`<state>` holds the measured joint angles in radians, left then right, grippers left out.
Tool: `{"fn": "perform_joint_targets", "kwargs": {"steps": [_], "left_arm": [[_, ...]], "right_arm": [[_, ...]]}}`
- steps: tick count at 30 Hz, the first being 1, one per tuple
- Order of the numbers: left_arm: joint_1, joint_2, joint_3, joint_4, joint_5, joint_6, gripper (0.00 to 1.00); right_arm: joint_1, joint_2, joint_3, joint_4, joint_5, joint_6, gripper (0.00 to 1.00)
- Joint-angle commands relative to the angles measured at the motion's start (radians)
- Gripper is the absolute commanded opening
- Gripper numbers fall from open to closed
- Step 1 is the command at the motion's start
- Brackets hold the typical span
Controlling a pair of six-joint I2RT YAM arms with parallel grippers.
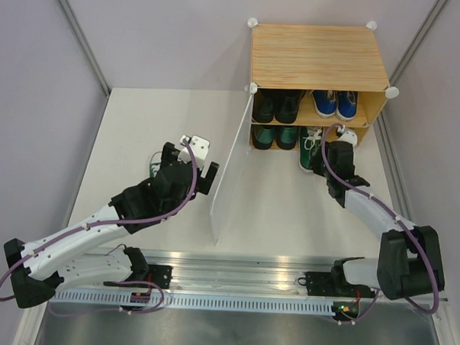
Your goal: Place and organize the shoes in the shoe cabinet
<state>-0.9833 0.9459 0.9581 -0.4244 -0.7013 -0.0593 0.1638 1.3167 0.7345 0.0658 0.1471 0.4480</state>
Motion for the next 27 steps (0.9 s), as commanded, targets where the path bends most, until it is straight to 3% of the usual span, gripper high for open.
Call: {"fn": "perform_joint_targets", "kwargs": {"steps": [1, 5, 14, 27], "left_arm": [[0.005, -0.01, 0.016, 0.001, 0.003, 0.013, 0.98], [0.005, -0.012, 0.016, 0.001, 0.006, 0.013, 0.98], [0.005, -0.007, 0.013, -0.001, 0.0, 0.018, 0.98], [0.005, -0.012, 0.013, -0.001, 0.005, 0.019, 0.98]], "right_arm": [[0.051, -0.068, -0.089, 0.008, 0.002, 0.066, 0.35], [0.06, -0.053, -0.141, 0.061, -0.003, 0.083, 0.27], [0.063, 0.153, -0.116, 0.192, 0.037, 0.063, 0.27], [0.059, 0.352, 0.069, 0.21, 0.163, 0.0, 0.27]]}}
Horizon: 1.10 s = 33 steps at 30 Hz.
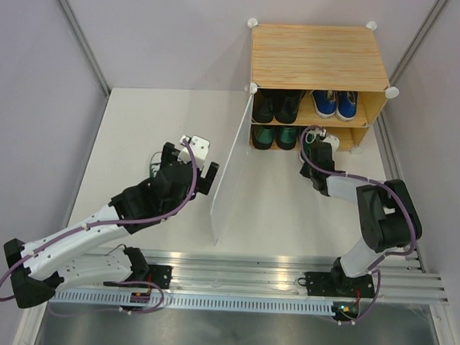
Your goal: Place and organize the shoes in the shoe cabinet
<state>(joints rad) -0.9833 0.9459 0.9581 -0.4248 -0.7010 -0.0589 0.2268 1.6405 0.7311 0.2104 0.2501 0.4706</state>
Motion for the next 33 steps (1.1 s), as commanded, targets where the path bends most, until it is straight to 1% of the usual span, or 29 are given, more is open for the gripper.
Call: {"fn": "perform_joint_targets", "kwargs": {"steps": [1, 16, 33], "left_arm": [[0.005, -0.009, 0.013, 0.0, 0.008, 0.019, 0.98], [0.005, -0.018, 0.013, 0.001, 0.014, 0.019, 0.98], [0.005, -0.006, 0.01, 0.0, 0.006, 0.024, 0.98]], "right_arm": [[-0.004, 0.035, 0.08, 0.06, 0.06, -0.023, 0.27], [-0.029, 0.105, 0.192, 0.009, 0.066, -0.039, 0.27], [-0.053, 0.2, 0.327, -0.003, 0.058, -0.066, 0.27]]}}
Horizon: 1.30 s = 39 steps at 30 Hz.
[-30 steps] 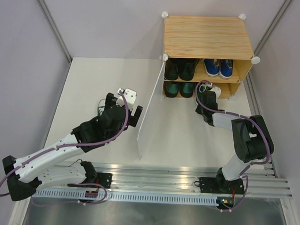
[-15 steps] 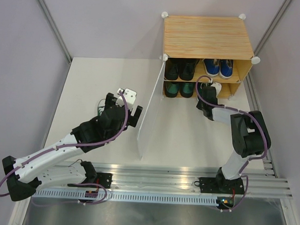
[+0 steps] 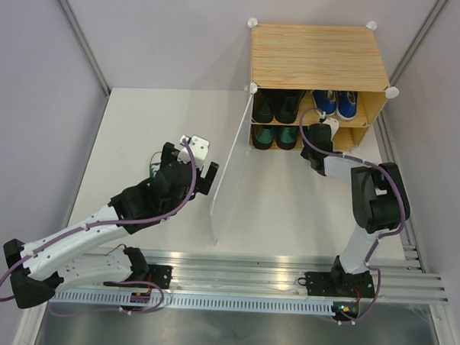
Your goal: Place and organize the shoes in the shoe cabinet
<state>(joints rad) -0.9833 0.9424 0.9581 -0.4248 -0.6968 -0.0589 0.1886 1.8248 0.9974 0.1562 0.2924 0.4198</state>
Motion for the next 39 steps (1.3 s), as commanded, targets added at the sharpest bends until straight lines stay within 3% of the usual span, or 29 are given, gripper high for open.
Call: {"fn": "perform_joint_targets", "kwargs": {"steps": [1, 24, 39], "left_arm": [[0.005, -0.001, 0.01, 0.0, 0.0, 0.024, 0.99], [0.005, 0.012, 0.008, 0.0, -0.012, 0.028, 0.99], [0.005, 0.021, 0.007, 0.003, -0.021, 0.031, 0.99]], "right_arm": [[-0.017, 0.021, 0.067, 0.048, 0.017, -0.015, 0.27], [-0.044, 0.097, 0.185, 0.031, 0.001, -0.019, 0.25], [-0.044, 0.06, 0.087, 0.269, -0.027, -0.035, 0.23]]}}
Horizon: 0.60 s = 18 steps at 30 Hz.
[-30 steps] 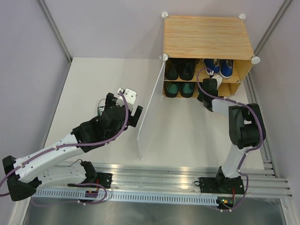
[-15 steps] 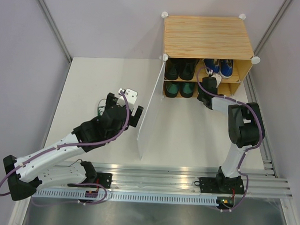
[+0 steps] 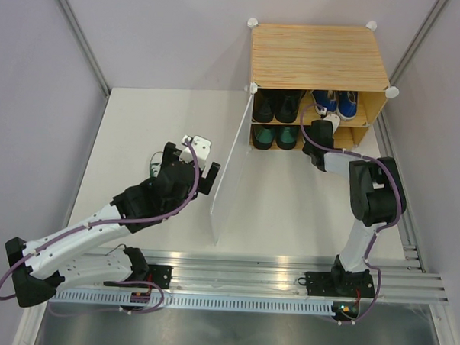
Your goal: Place and organize the shoes in the shoe cabinet
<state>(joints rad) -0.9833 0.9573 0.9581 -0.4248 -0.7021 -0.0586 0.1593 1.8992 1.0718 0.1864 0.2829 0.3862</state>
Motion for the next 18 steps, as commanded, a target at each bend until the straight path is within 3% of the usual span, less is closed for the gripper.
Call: {"fn": "perform_joint_targets", "kwargs": {"steps": [1, 5, 13, 18], "left_arm": [[0.005, 0.006, 0.007, 0.001, -0.017, 0.031, 0.99], [0.005, 0.006, 0.007, 0.001, -0.019, 0.031, 0.99], [0.003, 0.014, 0.005, 0.001, -0.025, 0.032, 0.99], [0.005, 0.023, 0.005, 0.003, -0.027, 0.032, 0.99]], "right_arm": [[-0.015, -0.015, 0.007, 0.248, -0.021, -0.003, 0.23], [-0.015, -0.022, -0.023, 0.312, -0.033, -0.017, 0.22], [-0.015, 0.0, 0.017, 0.268, -0.034, -0.027, 0.21], [-0.015, -0.005, 0.022, 0.214, -0.033, -0.014, 0.27]]}}
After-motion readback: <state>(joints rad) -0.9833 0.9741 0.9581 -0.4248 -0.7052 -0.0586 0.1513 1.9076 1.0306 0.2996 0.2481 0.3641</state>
